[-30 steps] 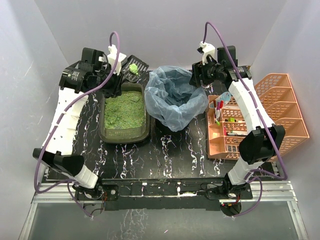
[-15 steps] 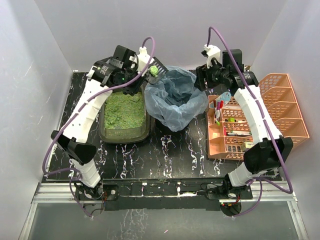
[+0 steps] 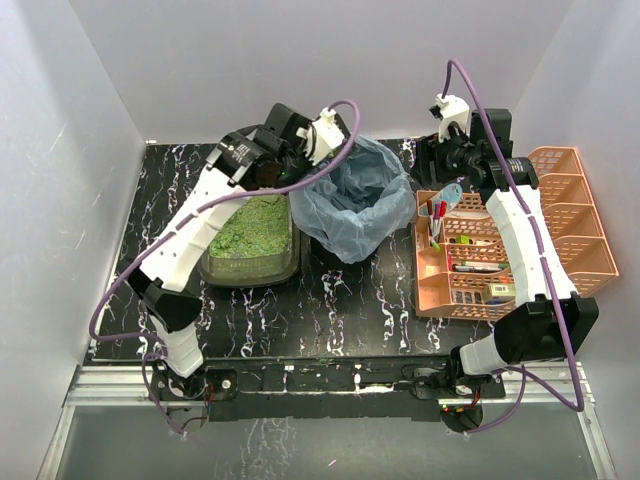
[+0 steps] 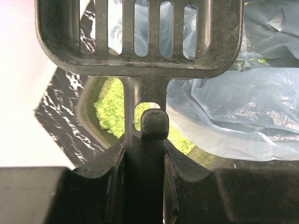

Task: Clean the litter box

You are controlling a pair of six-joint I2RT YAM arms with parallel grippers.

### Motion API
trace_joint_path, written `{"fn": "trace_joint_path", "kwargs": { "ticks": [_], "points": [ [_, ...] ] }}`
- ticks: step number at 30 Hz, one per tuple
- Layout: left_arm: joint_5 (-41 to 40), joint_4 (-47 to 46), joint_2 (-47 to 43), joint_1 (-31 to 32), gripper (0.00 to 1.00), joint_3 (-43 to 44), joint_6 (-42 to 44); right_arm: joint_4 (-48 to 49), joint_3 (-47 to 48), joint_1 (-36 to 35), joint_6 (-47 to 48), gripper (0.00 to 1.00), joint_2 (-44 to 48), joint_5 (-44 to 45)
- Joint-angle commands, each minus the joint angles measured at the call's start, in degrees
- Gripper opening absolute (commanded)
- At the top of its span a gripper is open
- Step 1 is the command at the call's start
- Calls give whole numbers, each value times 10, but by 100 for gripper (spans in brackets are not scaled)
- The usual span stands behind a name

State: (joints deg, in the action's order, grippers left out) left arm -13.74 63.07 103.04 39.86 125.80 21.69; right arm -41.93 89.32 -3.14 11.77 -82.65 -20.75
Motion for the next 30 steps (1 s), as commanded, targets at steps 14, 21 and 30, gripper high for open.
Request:
{"fn": "trace_joint_path", "kwargs": {
  "ticks": [14, 21, 30],
  "points": [
    [-284, -165, -45, 101, 0, -106, 176, 39, -7, 20, -10, 67, 30, -19],
    [-375, -393, -114, 135, 0, -264, 368, 39, -6, 22, -12, 67, 29, -25],
    [-388, -605, -157, 148, 0, -388, 519, 41, -6, 23, -14, 67, 27, -30]
  ]
}}
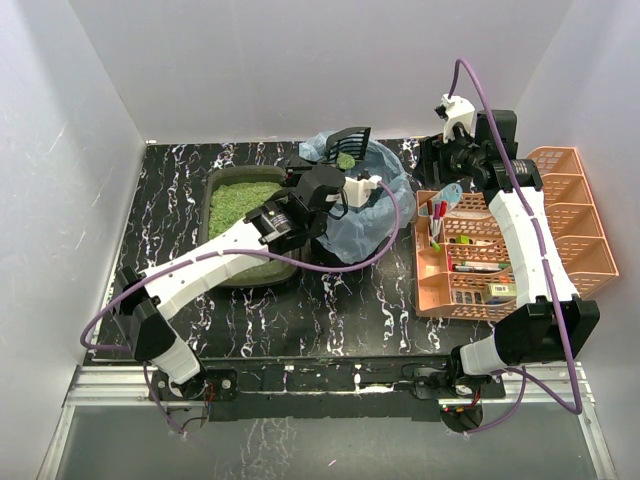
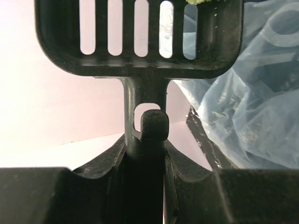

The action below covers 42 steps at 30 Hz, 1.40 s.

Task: Clean the litter box

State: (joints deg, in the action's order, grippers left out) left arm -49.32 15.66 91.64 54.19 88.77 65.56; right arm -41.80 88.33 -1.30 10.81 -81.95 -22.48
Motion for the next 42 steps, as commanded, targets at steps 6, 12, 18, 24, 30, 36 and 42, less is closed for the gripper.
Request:
{"fn": "trace_joint_path", "kwargs": {
  "ticks": [6, 12, 18, 24, 30, 36, 42],
  "points": [
    [-35, -262, -51, 9, 0, -77, 178, 39, 3, 6, -4, 67, 19, -15],
    [-37, -346, -54, 17, 0, -119, 251, 39, 6, 6, -5, 67, 15, -19],
    [-36, -465, -58, 18, 0, -179, 338, 40, 4, 6, -5, 67, 14, -22],
    [-25, -559, -57, 18, 0, -210, 392, 40, 6, 6, -6, 67, 13, -23],
    [-19, -563, -60, 18, 0, -210, 389, 39, 7, 6, -6, 67, 12, -25],
    [-7, -594, -65, 18, 0, -218, 402, 39, 9, 6, -6, 67, 9, -28],
    [-25, -276, -70, 17, 0, -80, 138, 37, 14, 6, -7, 67, 7, -33]
  ]
}}
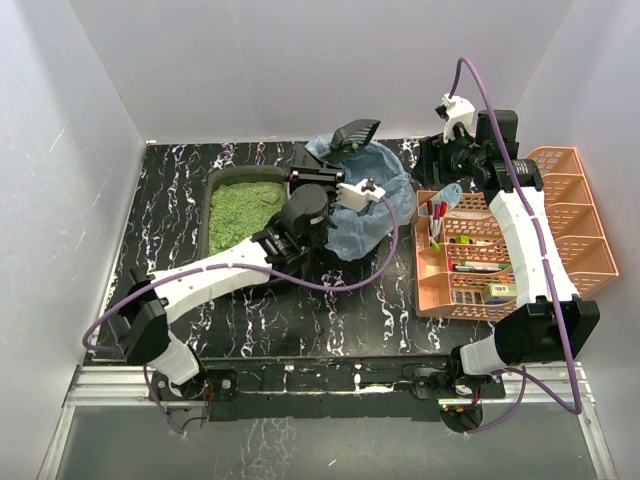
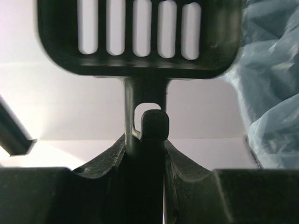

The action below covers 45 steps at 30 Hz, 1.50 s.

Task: Clean the litter box

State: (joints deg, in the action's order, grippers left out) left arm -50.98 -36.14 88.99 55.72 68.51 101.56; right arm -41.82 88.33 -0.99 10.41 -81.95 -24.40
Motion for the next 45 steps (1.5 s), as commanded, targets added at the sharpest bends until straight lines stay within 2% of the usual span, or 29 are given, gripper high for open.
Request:
{"fn": "trace_joint_path", "kwargs": {
  "ticks": [1, 2, 3, 8, 12, 15, 18, 25, 30, 45],
  "points": [
    [11, 370, -41, -1, 0, 180, -321, 37, 15, 3, -2, 67, 8, -13],
    [34, 460, -38, -5, 0, 224, -403, 37, 15, 3, -1, 67, 9, -14],
    [50, 520, -39, -9, 0, 250, -450, 38, 16, 3, 2, 67, 10, -14],
    [124, 646, -73, -46, 0, 256, -581, 37, 26, 3, 10, 67, 6, -32],
    [247, 785, -92, -116, 0, 285, -730, 23, 48, 3, 31, 67, 0, -54],
    [365, 837, -125, -183, 0, 269, -809, 20, 58, 3, 43, 67, 3, -63],
    [443, 861, -161, -247, 0, 219, -856, 20, 64, 3, 46, 67, 4, -68],
    [554, 898, -208, -357, 0, 94, -926, 17, 64, 3, 48, 67, 10, -66],
    [601, 929, -180, -405, 0, 39, -932, 20, 55, 3, 49, 67, 17, -68],
    [621, 951, 13, -442, 0, 77, -899, 45, -3, 3, 47, 67, 26, -79]
  ]
}}
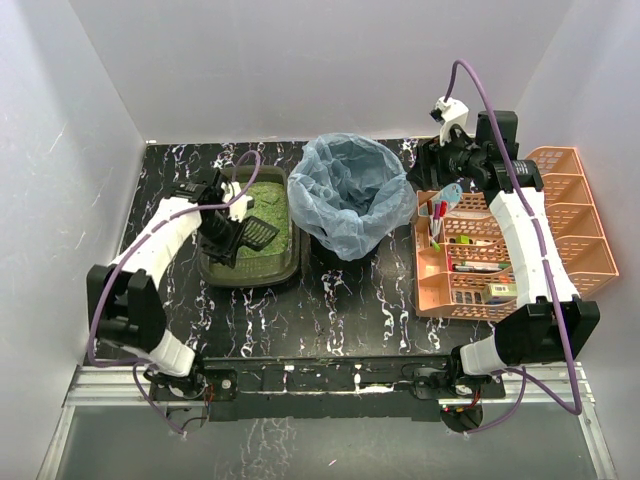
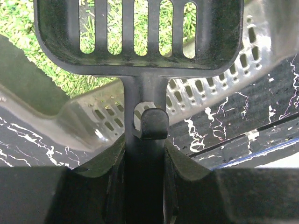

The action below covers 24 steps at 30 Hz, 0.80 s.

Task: Clean the litter box

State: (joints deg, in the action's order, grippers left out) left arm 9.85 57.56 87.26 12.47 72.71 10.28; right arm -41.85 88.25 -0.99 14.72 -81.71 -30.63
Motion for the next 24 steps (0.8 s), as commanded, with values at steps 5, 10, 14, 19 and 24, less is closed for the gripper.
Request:
{"fn": "trace_joint_path", "kwargs": {
  "ticks": [5, 10, 14, 19, 24],
  "points": [
    [12, 19, 92, -20, 0, 75, 20, 45, 5, 3, 3, 67, 24, -22],
    [18, 14, 139, -22, 0, 109, 15, 49, -4, 3, 3, 67, 26, -26],
    [20, 14, 175, -23, 0, 138, 13, 55, -15, 3, 3, 67, 27, -31],
    [21, 29, 220, -23, 0, 179, 9, 57, -23, 3, 4, 67, 32, -34],
    [21, 37, 252, -23, 0, 215, -1, 61, -30, 3, 4, 67, 44, -37]
  ]
}}
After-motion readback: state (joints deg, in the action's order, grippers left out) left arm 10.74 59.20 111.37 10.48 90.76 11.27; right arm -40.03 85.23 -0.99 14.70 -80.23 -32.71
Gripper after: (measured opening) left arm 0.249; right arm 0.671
